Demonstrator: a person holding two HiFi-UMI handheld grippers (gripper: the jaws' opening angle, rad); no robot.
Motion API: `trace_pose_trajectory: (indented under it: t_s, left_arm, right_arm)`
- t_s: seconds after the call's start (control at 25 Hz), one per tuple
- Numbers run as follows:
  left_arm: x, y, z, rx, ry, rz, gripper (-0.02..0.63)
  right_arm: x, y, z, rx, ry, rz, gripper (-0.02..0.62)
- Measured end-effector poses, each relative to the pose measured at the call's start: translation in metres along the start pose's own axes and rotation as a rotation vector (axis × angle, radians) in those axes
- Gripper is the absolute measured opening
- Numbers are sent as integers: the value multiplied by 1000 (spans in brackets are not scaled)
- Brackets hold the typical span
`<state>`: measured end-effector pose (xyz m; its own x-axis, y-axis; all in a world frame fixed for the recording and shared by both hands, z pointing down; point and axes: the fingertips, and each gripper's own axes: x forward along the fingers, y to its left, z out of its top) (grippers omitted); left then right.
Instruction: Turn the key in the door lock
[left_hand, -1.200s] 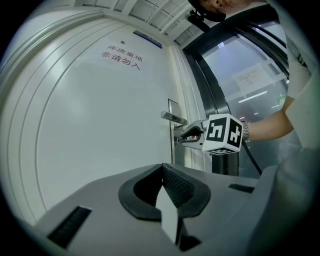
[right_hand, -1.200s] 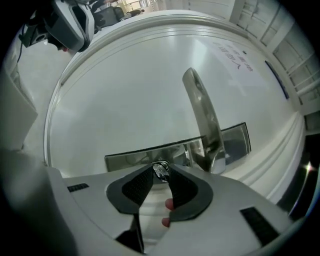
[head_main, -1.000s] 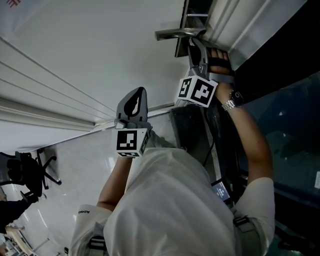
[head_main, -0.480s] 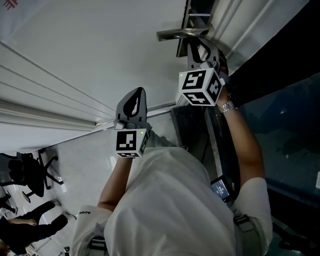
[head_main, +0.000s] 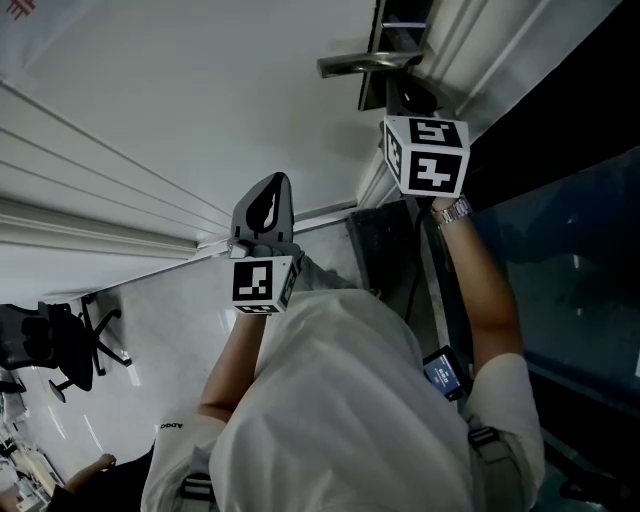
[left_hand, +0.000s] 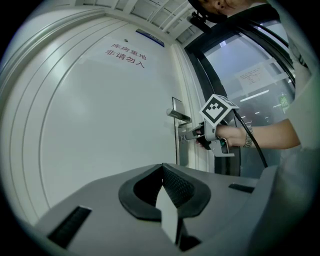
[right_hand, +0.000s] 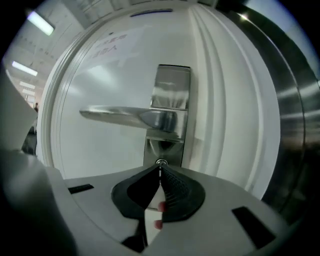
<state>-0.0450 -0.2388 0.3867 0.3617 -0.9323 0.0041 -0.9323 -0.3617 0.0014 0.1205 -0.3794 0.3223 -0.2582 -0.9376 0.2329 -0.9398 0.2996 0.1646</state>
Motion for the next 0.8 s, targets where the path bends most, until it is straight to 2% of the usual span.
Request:
trace_pose_trajectory:
  t_s: [0.2, 0.32, 0.52, 0.8]
  left_arm:
    - [-2, -1, 2, 4, -3, 2, 9]
    - [-2, 1, 2, 8, -3, 6, 10]
    - [-5, 1, 3, 14, -2, 16, 11]
    - [-4, 1, 3, 17, -2, 14, 9]
  right_arm:
    - [0, -7, -3, 499, 6, 113, 11]
    - [1, -10, -5, 737, -12, 165, 11]
    - [-1, -12, -7, 1005, -37, 212, 11]
    - [2, -11, -10, 1325, -36, 283, 11]
